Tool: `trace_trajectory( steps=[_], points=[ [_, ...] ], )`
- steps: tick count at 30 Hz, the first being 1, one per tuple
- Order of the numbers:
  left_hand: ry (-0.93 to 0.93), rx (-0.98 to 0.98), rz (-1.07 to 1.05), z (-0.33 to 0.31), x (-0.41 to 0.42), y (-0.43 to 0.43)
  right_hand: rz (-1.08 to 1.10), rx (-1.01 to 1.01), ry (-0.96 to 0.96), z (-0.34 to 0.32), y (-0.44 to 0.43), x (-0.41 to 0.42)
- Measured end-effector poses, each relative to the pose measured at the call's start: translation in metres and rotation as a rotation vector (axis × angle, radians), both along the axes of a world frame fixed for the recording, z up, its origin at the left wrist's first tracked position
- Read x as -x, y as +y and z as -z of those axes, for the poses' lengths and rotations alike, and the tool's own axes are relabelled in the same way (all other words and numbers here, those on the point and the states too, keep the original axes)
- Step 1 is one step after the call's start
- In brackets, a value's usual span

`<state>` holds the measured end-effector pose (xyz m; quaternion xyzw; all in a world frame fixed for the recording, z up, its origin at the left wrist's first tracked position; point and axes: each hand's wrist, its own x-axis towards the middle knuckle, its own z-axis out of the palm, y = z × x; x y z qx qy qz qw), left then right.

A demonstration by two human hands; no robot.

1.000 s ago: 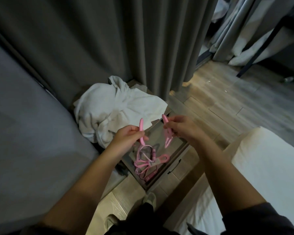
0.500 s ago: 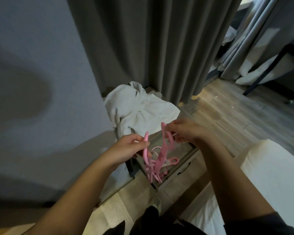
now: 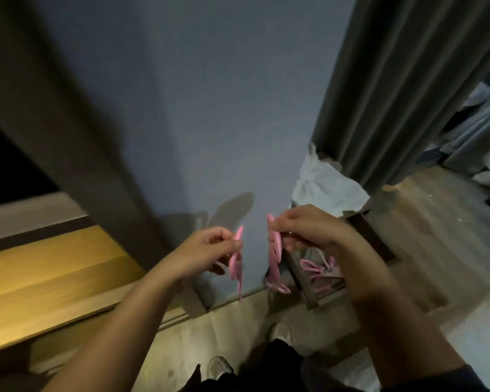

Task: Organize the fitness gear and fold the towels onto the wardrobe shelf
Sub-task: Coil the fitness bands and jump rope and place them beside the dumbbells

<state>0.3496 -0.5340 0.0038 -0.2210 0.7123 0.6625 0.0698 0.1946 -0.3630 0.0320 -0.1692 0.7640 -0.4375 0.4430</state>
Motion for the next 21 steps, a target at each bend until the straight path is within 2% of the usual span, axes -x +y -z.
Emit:
trace_trajectory(
  steps=[4,12,17,21],
  points=[
    [-0.032,-0.037,-0.202,0.000,-0.055,-0.025,-0.115,-0.002,-0.087,0.014,-0.049,-0.026],
    [-0.075,-0.044,-0.577,0.011,-0.139,-0.058,-0.485,-0.019,-0.226,0.041,-0.149,-0.089],
    [-0.111,-0.008,-0.775,0.024,-0.200,-0.073,-0.618,0.018,-0.233,0.051,-0.198,-0.145],
    [-0.110,0.014,-0.850,0.028,-0.246,-0.098,-0.690,0.025,-0.215,0.057,-0.230,-0.188]
  ],
)
